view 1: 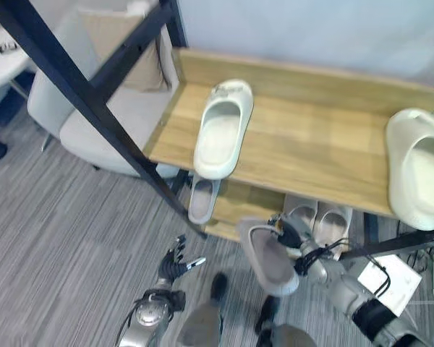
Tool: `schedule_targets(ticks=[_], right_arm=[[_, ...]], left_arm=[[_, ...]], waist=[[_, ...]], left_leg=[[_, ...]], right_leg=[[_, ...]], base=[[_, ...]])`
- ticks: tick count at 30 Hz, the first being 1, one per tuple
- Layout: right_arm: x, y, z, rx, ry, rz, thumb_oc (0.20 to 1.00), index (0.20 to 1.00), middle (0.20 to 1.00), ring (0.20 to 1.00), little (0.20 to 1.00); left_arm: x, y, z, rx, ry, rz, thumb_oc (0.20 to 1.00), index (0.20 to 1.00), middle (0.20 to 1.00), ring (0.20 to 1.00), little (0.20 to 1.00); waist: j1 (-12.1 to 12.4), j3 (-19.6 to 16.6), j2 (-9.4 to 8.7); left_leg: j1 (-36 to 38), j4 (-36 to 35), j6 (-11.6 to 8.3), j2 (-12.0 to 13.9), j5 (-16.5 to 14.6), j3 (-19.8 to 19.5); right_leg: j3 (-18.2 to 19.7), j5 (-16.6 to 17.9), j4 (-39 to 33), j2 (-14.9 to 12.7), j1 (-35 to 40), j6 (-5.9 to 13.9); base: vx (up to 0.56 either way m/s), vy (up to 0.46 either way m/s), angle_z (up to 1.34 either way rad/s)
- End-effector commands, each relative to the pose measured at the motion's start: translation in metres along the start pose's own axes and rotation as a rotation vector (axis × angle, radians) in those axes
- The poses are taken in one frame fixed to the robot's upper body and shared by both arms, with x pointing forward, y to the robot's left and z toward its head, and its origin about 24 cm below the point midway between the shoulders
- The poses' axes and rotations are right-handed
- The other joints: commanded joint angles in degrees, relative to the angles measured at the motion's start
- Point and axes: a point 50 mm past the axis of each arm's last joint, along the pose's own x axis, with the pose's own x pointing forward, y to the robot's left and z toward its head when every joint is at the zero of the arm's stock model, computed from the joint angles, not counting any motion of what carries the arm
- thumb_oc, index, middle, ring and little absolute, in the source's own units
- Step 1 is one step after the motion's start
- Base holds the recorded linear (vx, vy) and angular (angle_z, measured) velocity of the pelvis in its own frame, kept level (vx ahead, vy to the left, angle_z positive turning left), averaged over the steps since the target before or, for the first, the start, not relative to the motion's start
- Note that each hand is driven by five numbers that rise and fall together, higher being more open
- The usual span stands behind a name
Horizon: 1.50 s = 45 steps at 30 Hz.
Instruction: Arrange the slippers neatly on the shoe rack.
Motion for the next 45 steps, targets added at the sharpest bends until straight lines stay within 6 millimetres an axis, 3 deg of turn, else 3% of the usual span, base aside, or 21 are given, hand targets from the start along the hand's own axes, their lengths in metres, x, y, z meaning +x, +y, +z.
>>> schedule_targets(ticks=[1,2,5,7,12,15,23,27,28,29,41,45], right_arm=[[0.035,-0.049,0.032,0.017,-0.085,-0.298,0.200,0.200,0.200,0.200,0.200],[0.051,-0.066,0.035,-0.002,-0.074,-0.368,0.200,0.200,0.200,0.200,0.200],[0.062,-0.077,0.033,-0.034,-0.049,-0.405,0.200,0.200,0.200,0.200,0.200],[0.080,-0.102,0.026,-0.084,0.001,-0.473,0.200,0.200,0.200,0.200,0.200],[0.093,-0.126,0.019,-0.102,0.066,-0.532,0.200,0.200,0.200,0.200,0.200],[0.100,-0.145,0.005,-0.116,0.155,-0.570,0.200,0.200,0.200,0.200,0.200],[0.095,-0.165,-0.028,-0.101,0.319,-0.609,0.200,0.200,0.200,0.200,0.200],[0.096,-0.168,-0.030,-0.050,0.342,-0.606,0.200,0.200,0.200,0.200,0.200],[0.097,-0.169,-0.029,-0.025,0.346,-0.600,0.369,0.369,0.369,0.369,0.369],[0.098,-0.167,-0.029,0.022,0.359,-0.582,1.000,1.000,1.000,1.000,1.000],[0.098,-0.161,-0.034,0.182,0.424,-0.552,1.000,1.000,1.000,1.000,1.000],[0.100,-0.167,-0.023,0.377,0.400,-0.673,1.000,1.000,1.000,1.000,1.000]], left_arm=[[0.010,0.001,0.046,-0.011,-0.232,-0.012,1.000,1.000,1.000,1.000,1.000],[0.010,-0.004,0.053,-0.025,-0.264,-0.036,1.000,1.000,1.000,1.000,1.000],[0.010,-0.009,0.056,-0.032,-0.281,-0.059,1.000,1.000,1.000,1.000,1.000],[0.010,-0.016,0.064,-0.026,-0.315,-0.105,1.000,1.000,1.000,1.000,1.000],[0.010,-0.023,0.068,-0.016,-0.333,-0.154,1.000,1.000,1.000,1.000,1.000],[0.010,-0.028,0.070,-0.011,-0.337,-0.192,1.000,1.000,1.000,1.000,1.000],[0.009,-0.036,0.075,-0.011,-0.357,-0.247,1.000,1.000,1.000,1.000,1.000],[0.011,-0.038,0.077,-0.007,-0.361,-0.261,1.000,1.000,1.000,1.000,1.000],[0.011,-0.039,0.077,-0.009,-0.362,-0.266,1.000,1.000,1.000,1.000,1.000],[0.012,-0.040,0.078,-0.008,-0.364,-0.270,1.000,1.000,1.000,1.000,1.000],[0.016,-0.037,0.074,-0.012,-0.329,-0.261,1.000,1.000,1.000,1.000,1.000],[0.018,-0.035,0.071,-0.008,-0.304,-0.230,1.000,1.000,1.000,1.000,1.000]], waist=[[1.3,2.3,-1.84],[2.1,3.1,-1.35],[2.9,3.3,-1.08],[4.1,3.9,-0.62],[5.1,4.8,0.10],[6.5,5.6,0.75],[9.1,7.1,2.22],[9.7,7.2,2.46],[10.0,7.4,2.51],[10.5,7.5,2.54],[11.7,7.6,2.31],[10.2,7.3,1.45]], left_leg=[[-2.4,9.8,3.41,-3.7,-14.5,0.5],[-5.6,12.5,3.64,-4.0,-15.0,0.6],[-8.6,14.9,4.00,-4.2,-15.6,1.1],[-11.2,16.7,4.24,-4.7,-15.9,0.8],[-14.6,19.4,4.21,-5.7,-16.5,-0.4],[-16.9,21.5,4.03,-6.5,-17.1,-1.4],[-18.5,21.5,4.11,-7.8,-17.3,-3.2],[-18.7,20.7,4.12,-8.2,-16.9,-4.3],[-18.2,20.2,4.02,-8.2,-16.7,-4.4],[-17.1,19.3,3.80,-8.0,-17.1,-4.7],[-13.1,16.3,3.48,-8.2,-16.8,-6.2],[-11.2,14.9,3.43,-7.6,-16.7,-5.8]], right_leg=[[1.3,-11.8,9.3,-3.6,-3.9,0.64],[1.6,-12.2,12.5,-4.4,-7.4,0.79],[1.9,-12.6,15.2,-5.3,-10.5,1.01],[1.5,-13.1,17.6,-6.4,-13.1,1.32],[0.9,-14.4,20.8,-7.8,-15.8,1.20],[0.3,-15.9,23.3,-8.6,-17.6,0.92],[-1.3,-16.9,24.8,-9.6,-18.9,1.17],[-2.3,-16.9,24.6,-10.0,-18.9,1.31],[-2.4,-16.9,24.1,-9.9,-18.4,1.38],[-2.3,-17.2,23.4,-9.7,-17.4,1.81],[-3.9,-16.9,20.8,-9.2,-13.0,1.95],[-3.0,-16.4,19.4,-8.4,-11.8,1.86]], base=[[-0.16,0.101,0.32],[-0.11,0.078,0.26],[-0.07,0.069,0.15],[-0.05,0.060,0.03],[0.00,0.029,0.14],[0.01,0.025,0.16],[0.01,0.013,0.16],[0.02,-0.006,0.09],[0.08,-0.036,0.06],[0.07,-0.035,0.10],[0.04,-0.004,0.10],[0.00,0.001,-0.01]])
